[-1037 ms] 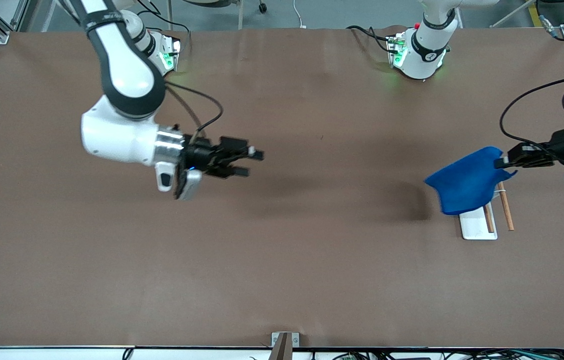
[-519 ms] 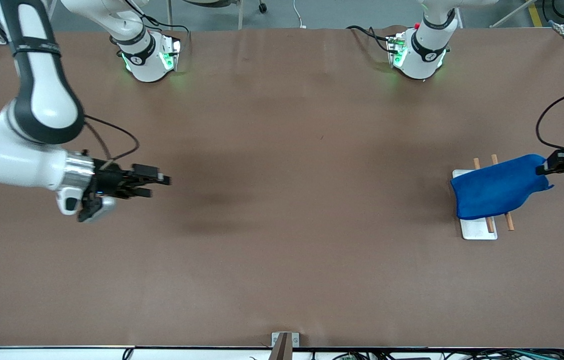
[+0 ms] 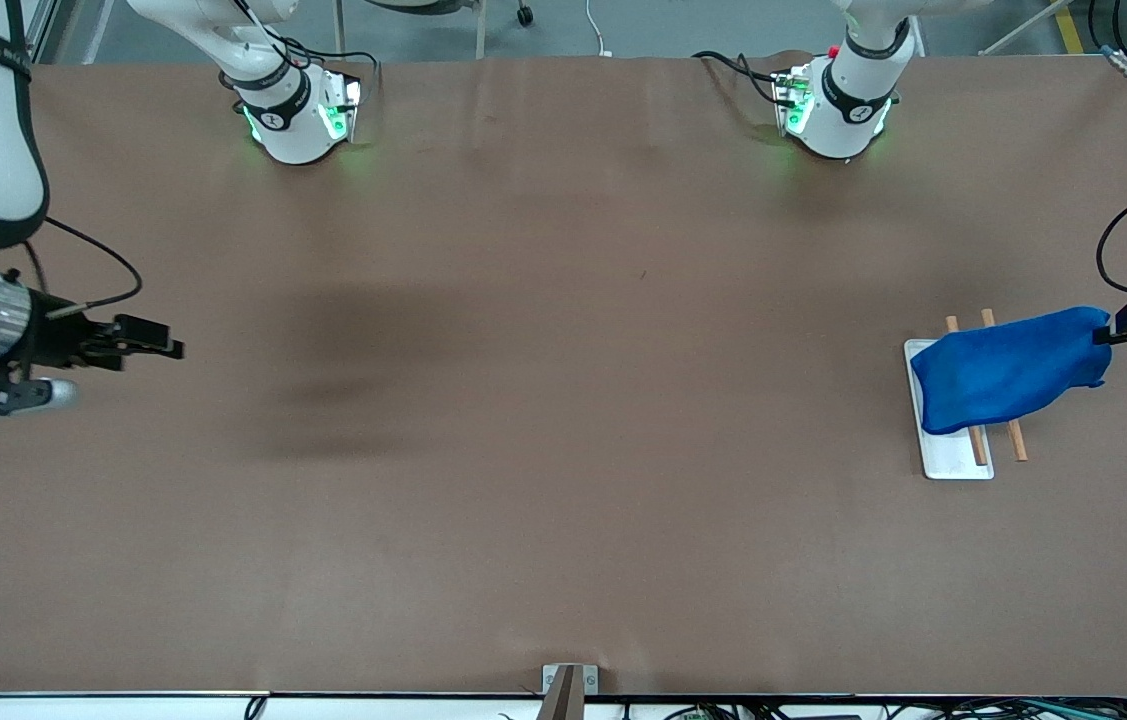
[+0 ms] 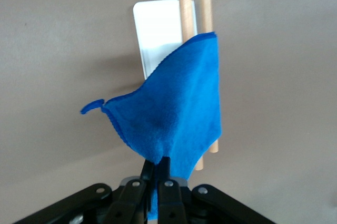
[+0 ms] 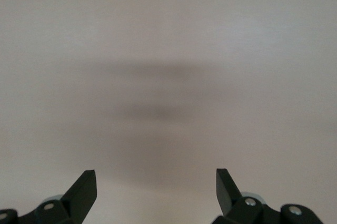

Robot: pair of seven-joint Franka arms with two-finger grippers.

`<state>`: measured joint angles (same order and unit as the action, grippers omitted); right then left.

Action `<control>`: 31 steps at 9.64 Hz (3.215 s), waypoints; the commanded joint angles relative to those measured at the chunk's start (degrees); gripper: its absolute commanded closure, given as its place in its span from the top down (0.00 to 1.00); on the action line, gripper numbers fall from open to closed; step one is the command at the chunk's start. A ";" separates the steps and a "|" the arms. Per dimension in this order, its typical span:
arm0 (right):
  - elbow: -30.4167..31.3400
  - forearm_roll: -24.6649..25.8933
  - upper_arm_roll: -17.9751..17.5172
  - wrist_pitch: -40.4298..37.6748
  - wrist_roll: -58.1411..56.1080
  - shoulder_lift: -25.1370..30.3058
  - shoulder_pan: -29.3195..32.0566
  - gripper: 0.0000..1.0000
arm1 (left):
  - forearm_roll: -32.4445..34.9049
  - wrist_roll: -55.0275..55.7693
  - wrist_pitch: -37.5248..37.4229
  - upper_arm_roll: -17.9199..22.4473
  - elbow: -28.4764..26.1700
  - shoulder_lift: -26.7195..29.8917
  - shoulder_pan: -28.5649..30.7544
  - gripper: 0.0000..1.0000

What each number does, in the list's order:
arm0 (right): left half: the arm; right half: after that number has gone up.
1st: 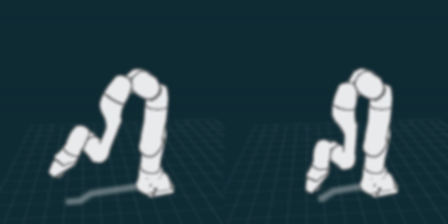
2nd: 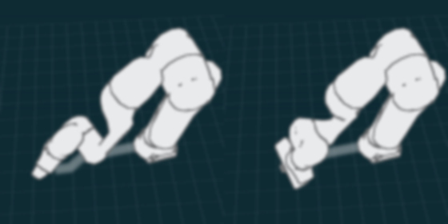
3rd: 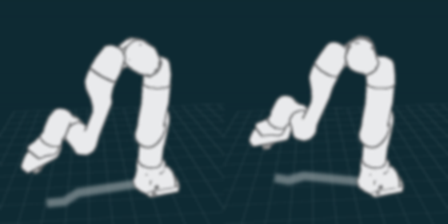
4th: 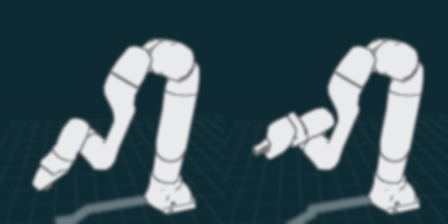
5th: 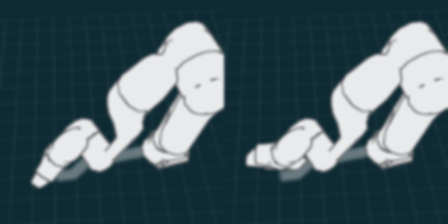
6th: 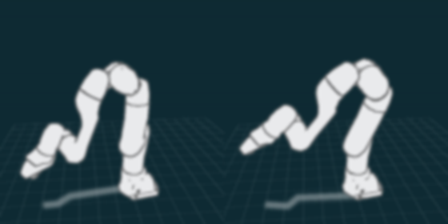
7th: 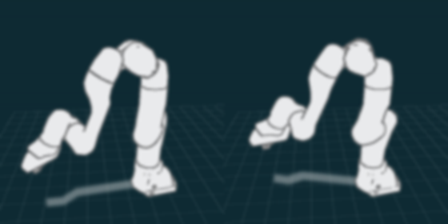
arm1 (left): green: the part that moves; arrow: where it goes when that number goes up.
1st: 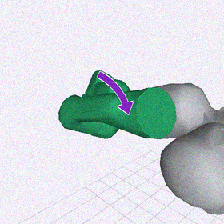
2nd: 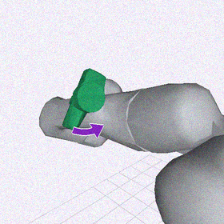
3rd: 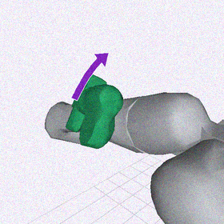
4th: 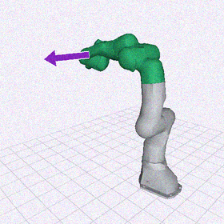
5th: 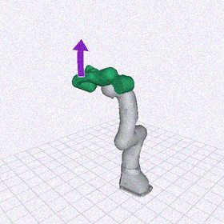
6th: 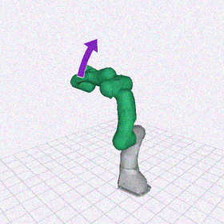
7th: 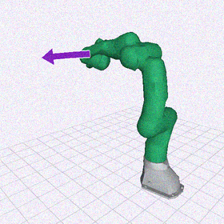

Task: Right arm passes towel to left arm to hang

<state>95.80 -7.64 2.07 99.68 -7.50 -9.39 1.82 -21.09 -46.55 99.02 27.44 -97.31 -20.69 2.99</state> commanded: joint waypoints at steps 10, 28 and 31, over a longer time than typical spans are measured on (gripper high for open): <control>-15.38 8.08 -1.10 -18.46 17.63 7.73 1.43 1.00 | 13.88 24.96 3.29 -17.48 -0.07 16.97 0.35 1.00; -9.76 7.12 -0.75 -15.40 8.82 10.71 2.04 1.00 | 19.25 44.09 -17.11 -26.04 11.97 22.36 -2.11 1.00; -9.76 6.76 -0.66 -14.78 8.82 10.71 1.96 1.00 | 21.27 44.00 -17.11 -26.83 11.97 22.36 -2.11 1.00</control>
<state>84.31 0.03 1.86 84.21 2.04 -0.19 2.80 -1.18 -2.20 81.93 1.01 -82.99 1.24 0.92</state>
